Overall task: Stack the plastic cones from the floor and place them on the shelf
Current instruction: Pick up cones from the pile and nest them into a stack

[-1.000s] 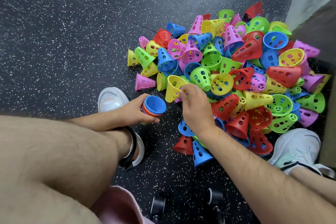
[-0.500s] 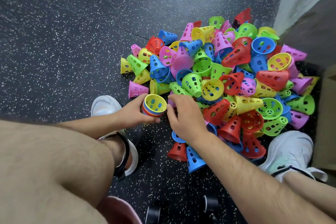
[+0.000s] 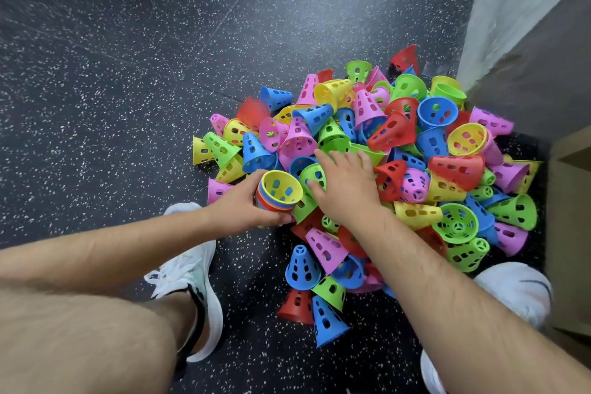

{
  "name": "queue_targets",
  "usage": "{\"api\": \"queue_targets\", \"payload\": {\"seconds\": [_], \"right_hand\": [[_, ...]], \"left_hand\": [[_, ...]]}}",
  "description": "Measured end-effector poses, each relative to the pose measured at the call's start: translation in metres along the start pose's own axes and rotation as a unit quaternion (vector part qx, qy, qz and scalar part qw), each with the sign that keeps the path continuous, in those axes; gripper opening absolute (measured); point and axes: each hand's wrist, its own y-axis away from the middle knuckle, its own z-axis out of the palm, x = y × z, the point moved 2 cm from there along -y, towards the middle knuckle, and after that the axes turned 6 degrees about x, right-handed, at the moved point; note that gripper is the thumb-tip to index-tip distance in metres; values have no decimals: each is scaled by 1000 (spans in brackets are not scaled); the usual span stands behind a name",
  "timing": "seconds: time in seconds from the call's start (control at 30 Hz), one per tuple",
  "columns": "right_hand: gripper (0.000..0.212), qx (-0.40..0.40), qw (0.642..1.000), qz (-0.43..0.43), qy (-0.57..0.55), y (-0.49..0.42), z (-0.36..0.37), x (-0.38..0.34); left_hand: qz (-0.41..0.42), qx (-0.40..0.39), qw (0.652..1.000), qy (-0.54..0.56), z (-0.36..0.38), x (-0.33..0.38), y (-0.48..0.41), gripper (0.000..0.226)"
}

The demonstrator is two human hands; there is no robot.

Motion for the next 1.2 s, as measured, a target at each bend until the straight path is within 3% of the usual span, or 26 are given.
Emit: {"api": "queue_targets", "payload": {"seconds": [0.3, 0.43, 0.6, 0.73, 0.87, 1.03, 1.2], "right_hand": [[63, -31, 998, -27, 39, -7, -6, -10], [45, -4, 1000, -21, -6, -8, -12, -9], [22, 88, 986, -3, -141, -4, -23, 4], [24, 183, 961, -2, -207, -7, -35, 5], [25, 224, 936, -6, -273, -9, -37, -8], [13, 111, 924, -107, -349, -2, -17, -34], [18, 58, 925, -100, -363, 6, -7, -34]], "left_hand": [[-5, 6, 1000, 13, 13, 4, 4, 67], [-23, 18, 999, 25, 4, 2, 5, 67], [-18, 33, 999, 12, 4, 6, 0, 66], [-16, 42, 999, 8, 7, 10, 0, 64], [-22, 57, 998, 26, 5, 10, 7, 64], [-31, 92, 994, 51, 1, 8, 11, 64], [-20, 117, 992, 39, -6, 10, 6, 62]]}}
